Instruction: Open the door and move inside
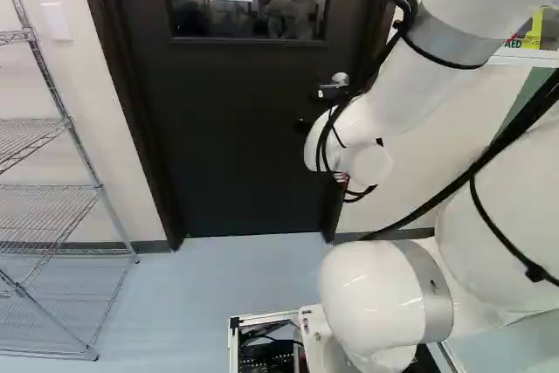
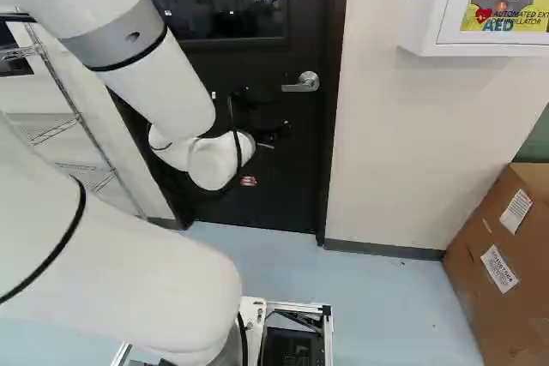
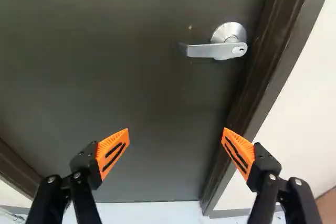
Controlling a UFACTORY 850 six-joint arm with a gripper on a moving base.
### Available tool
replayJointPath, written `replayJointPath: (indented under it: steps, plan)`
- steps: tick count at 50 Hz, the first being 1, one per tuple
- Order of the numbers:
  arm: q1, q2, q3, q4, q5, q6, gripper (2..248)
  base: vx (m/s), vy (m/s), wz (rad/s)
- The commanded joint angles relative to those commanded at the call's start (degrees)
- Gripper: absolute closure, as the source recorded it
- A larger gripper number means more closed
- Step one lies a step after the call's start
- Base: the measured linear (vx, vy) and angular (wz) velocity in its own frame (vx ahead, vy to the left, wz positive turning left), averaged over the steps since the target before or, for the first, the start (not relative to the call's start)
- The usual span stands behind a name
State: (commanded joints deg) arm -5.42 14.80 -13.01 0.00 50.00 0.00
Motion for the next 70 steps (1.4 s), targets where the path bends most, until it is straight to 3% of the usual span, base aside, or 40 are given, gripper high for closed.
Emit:
replayJointPath:
  steps: [39, 70]
  plan:
    - [-1.2, 1.5, -4.1, 0.0, 0.0, 0.0, 3, 0.0, 0.0, 0.0]
    - [-0.8, -0.5, -9.9, 0.0, 0.0, 0.0, 3, 0.0, 0.0, 0.0]
